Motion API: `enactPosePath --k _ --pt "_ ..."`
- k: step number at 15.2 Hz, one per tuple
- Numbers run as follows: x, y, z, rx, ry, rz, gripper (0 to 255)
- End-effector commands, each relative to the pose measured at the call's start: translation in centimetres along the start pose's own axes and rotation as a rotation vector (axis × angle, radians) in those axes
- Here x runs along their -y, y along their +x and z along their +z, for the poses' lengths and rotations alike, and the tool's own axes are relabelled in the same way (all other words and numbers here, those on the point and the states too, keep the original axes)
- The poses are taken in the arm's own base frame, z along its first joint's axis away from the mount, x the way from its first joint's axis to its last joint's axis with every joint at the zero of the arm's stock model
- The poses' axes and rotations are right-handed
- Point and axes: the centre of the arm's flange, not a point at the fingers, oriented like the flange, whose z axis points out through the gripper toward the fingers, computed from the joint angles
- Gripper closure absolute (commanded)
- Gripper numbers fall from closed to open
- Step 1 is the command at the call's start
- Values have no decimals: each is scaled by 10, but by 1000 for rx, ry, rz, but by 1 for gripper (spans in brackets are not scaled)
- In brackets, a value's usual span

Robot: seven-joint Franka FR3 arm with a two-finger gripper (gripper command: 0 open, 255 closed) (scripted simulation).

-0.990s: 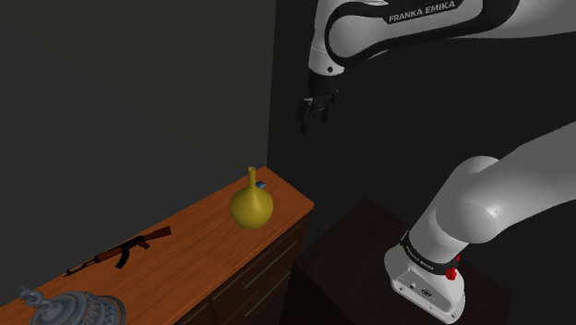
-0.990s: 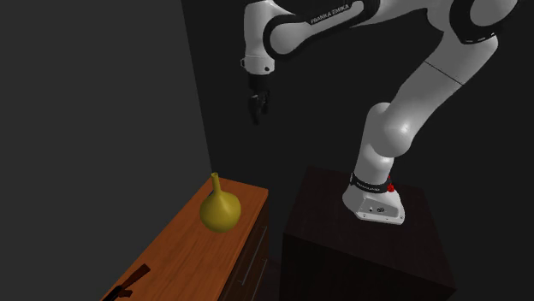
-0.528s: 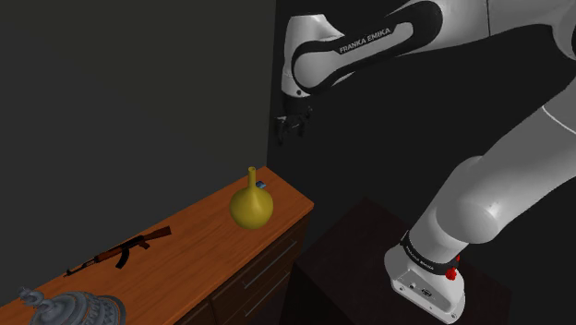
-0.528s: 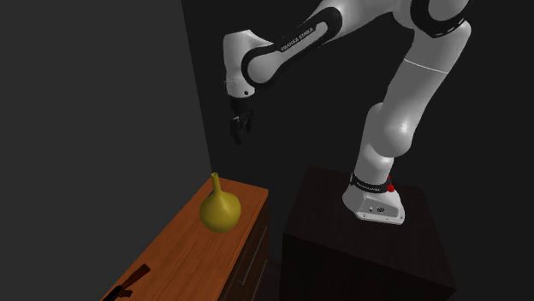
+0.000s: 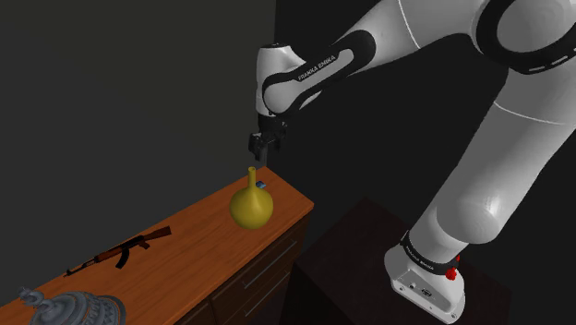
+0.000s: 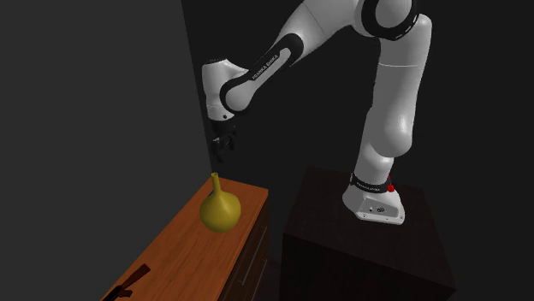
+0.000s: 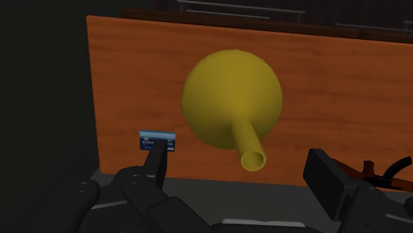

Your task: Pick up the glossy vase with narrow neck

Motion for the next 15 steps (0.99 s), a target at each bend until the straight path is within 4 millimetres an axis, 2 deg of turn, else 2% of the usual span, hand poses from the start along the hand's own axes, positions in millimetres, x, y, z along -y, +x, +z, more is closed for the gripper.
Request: enactPosePath --k 1,5,6,13,15 --pt "13 15 20 1 3 2 0" --pt "30 47 58 4 8 7 0" --pt "32 50 62 5 8 8 0" --pt "32 50 102 5 8 8 0" --pt "32 50 102 5 8 8 0"
